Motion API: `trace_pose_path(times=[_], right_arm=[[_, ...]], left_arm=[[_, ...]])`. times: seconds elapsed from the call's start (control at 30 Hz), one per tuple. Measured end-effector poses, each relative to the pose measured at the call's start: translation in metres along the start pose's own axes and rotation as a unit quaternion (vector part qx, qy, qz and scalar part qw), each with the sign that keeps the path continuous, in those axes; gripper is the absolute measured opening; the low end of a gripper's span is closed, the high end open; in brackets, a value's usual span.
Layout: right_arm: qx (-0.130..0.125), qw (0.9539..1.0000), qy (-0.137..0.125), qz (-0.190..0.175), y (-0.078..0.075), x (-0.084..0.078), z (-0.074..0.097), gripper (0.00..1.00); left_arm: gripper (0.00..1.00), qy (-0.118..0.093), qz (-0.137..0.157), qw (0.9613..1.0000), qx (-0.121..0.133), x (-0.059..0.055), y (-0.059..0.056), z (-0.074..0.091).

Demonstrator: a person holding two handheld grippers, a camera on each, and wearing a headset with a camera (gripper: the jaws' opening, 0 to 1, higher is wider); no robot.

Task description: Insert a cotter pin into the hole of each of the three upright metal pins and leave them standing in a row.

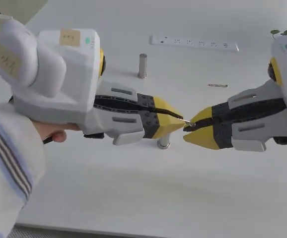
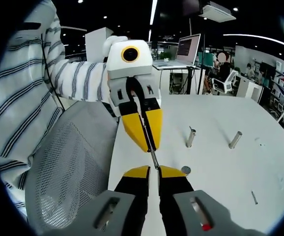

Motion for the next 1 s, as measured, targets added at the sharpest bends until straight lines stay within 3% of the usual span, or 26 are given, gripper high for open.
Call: trace_pose_path(times=[0.17,0.37,0.6,0.7,1.0], right_arm=[[0.003,1.0000,0.001,-0.002,0.001,-0.001,0.003,0.00],[0.016,0.9999,-0.006,-0.001,0.006,0.000,0.006,0.00],[0.026,0.9995,0.008,0.014,0.014,-0.004,0.005,0.01],[0.024,0.9994,0.009,0.022,0.015,-0.003,0.005,0.00],[0.032,0.9991,0.016,0.024,0.019,-0.006,0.005,0.00]], left_arm=[[0.00,0.008,-0.001,0.9999,-0.013,0.000,-0.005,-0.005],[0.00,0.035,0.005,0.9991,-0.026,-0.007,-0.007,-0.009],[0.00,0.058,-0.003,0.9970,-0.050,-0.008,-0.008,-0.014],[0.00,0.080,-0.007,0.9950,-0.059,-0.010,-0.009,-0.015],[0.00,0.086,0.011,0.9941,-0.065,-0.012,-0.008,-0.015]])
Point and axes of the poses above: the centre of the closed fingertips' face, and the gripper's own axes: z roughly backward along the fingers, y roughly to its left, x roughly out of its top, the point moved 8 cm from there along z, roughly backward along the fingers, and after that the axes turned 14 degrees about -x, right-handed, at the moved point
